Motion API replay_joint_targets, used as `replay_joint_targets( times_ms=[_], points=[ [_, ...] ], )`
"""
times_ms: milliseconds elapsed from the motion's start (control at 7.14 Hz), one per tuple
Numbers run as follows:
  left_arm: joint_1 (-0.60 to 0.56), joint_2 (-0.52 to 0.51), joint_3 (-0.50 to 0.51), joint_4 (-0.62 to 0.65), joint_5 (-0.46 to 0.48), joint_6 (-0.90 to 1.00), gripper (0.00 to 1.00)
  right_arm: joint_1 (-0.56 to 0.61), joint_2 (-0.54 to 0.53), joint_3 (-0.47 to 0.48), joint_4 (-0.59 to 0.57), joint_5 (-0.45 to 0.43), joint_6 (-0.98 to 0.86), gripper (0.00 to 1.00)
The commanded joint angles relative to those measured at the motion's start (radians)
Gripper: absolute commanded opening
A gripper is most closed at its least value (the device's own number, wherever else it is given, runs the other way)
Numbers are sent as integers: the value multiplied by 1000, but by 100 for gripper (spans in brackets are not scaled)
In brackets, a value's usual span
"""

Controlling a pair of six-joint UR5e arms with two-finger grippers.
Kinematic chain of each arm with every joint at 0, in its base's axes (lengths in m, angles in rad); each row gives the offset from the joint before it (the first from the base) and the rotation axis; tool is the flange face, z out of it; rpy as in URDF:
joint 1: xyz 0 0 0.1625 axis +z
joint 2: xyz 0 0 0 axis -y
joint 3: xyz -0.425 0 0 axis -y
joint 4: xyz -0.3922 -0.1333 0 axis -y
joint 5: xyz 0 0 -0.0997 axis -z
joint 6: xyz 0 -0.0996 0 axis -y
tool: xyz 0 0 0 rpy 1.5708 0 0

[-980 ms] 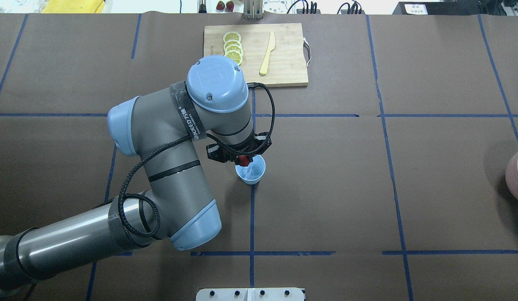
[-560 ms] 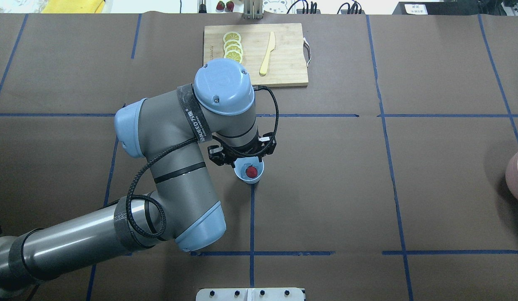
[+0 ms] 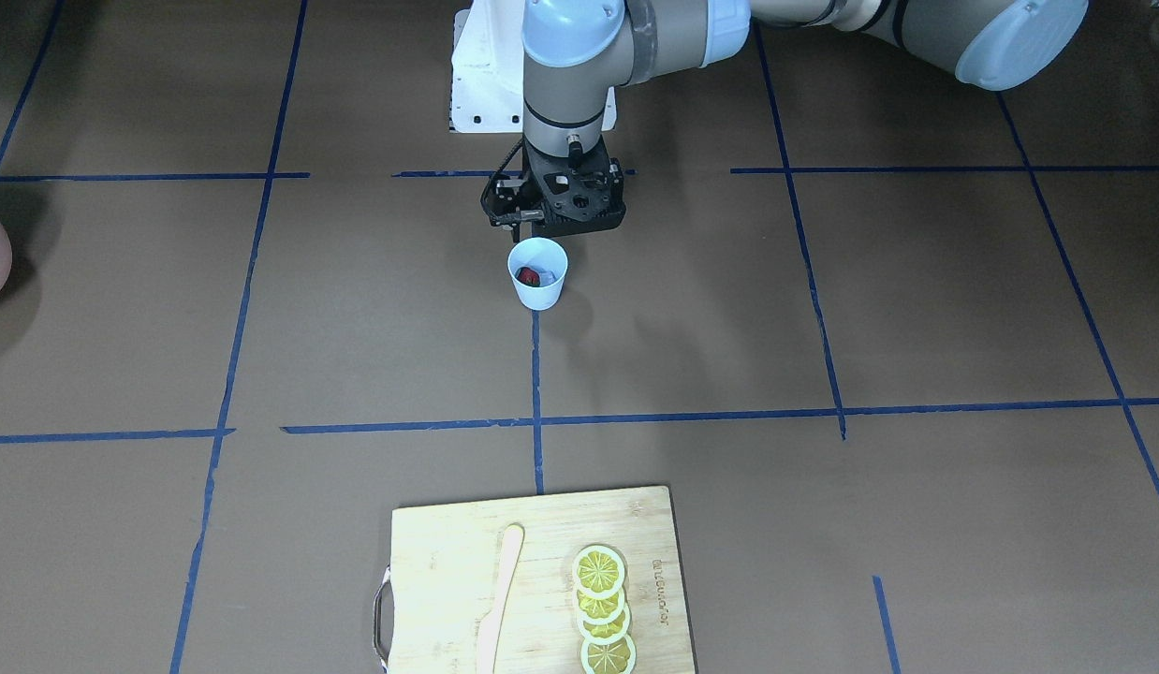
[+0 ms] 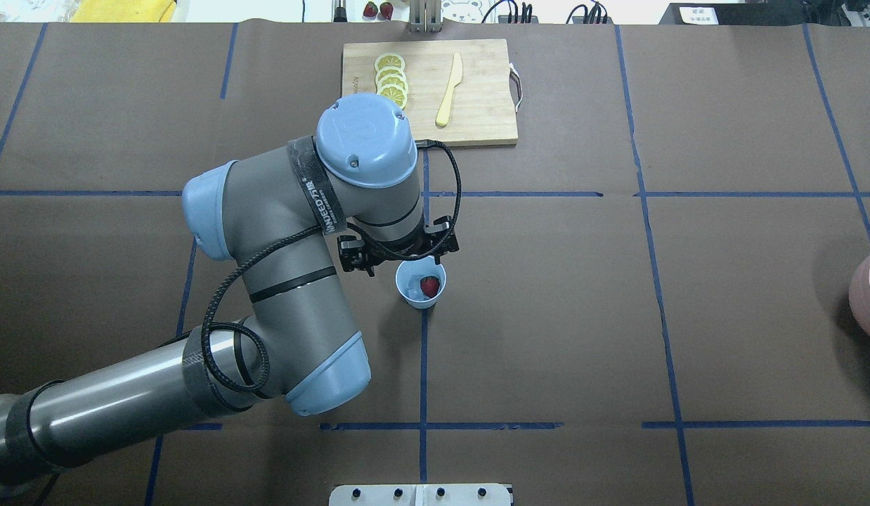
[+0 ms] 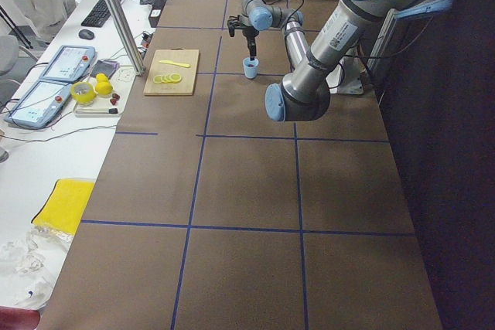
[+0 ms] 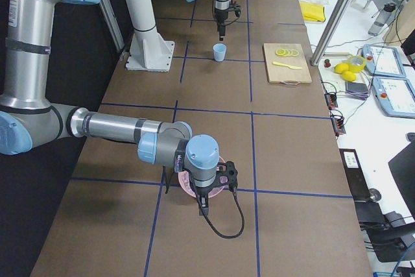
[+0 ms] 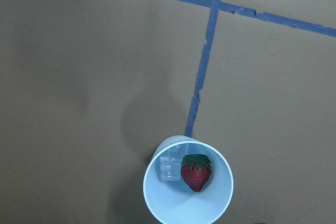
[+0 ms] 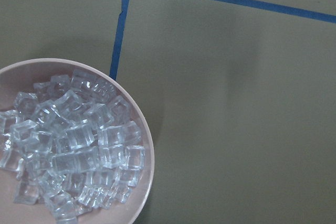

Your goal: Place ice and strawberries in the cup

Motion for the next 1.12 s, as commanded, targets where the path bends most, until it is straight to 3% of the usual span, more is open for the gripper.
replay_joint_targets(
  times_ms=[0,140,560,980],
  points=[
    [-110,183,-121,11,-9,292,100,1,0,1,-1,0,-2,99],
    [-205,269,-168,11,-41,455,100,1,-2,1,-1,2,-2,99],
    [-568,507,-173,9,-270,1033,100,1,0,-2,-1,2,-3,99],
    [-907,696,-23,8,-416,1508,100,1,0,-2,1,0,-5,99]
  ],
)
